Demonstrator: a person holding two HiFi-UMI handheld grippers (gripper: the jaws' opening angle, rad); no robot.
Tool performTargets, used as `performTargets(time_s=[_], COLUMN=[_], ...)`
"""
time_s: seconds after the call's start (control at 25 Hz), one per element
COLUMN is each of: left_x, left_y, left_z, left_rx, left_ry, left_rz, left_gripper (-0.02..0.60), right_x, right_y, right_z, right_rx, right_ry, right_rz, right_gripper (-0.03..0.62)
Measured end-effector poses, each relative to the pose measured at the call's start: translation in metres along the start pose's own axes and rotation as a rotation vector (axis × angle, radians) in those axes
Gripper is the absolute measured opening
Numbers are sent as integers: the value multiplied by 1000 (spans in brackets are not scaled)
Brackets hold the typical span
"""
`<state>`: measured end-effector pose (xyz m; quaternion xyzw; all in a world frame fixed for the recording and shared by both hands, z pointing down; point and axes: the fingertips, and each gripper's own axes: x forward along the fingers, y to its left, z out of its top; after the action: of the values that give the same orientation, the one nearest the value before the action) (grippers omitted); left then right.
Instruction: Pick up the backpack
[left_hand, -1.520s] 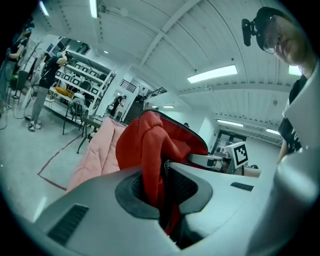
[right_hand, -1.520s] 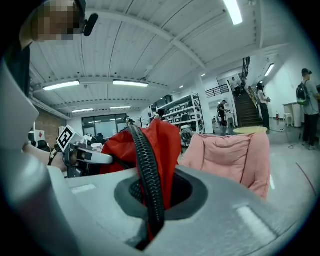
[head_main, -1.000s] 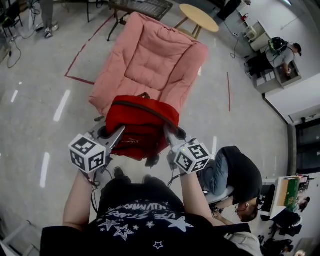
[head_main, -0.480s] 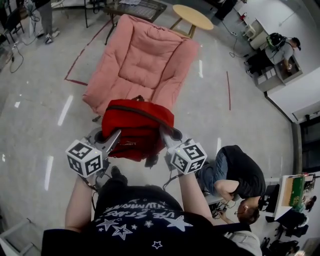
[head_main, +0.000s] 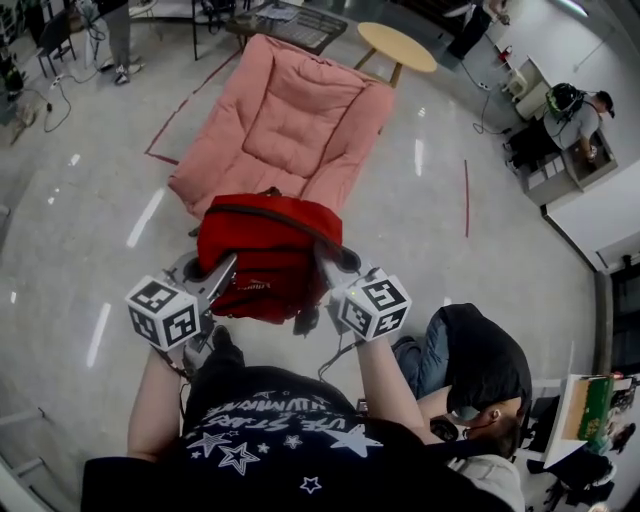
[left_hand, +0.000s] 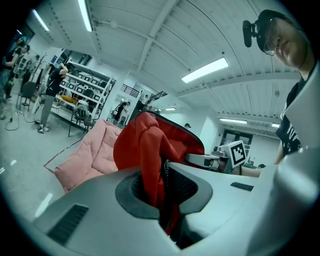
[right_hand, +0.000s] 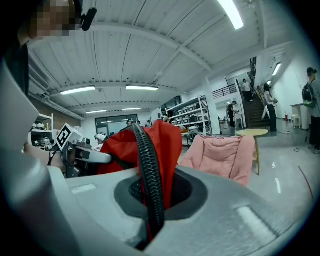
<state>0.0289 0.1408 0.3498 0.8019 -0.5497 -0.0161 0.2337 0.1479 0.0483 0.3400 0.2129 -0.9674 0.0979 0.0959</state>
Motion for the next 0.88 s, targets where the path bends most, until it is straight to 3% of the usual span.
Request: performTargets(time_s=[0.36, 0.68, 0.88], left_x=[-15, -32, -33], left_y=[-22, -156, -161], left_z=[12, -49, -44], left_rx=[28, 51, 50], left_ry=[-40, -74, -81], left_rz=[42, 92, 91], left_gripper=[45, 44, 45], right_x=[-17, -154, -155], right_y=[11, 28, 28], right_z=[17, -18, -12], right_rx=[-20, -92, -80], right_ry=[-33, -32, -42], right_rz=[55, 104, 112], right_gripper=[8, 8, 8])
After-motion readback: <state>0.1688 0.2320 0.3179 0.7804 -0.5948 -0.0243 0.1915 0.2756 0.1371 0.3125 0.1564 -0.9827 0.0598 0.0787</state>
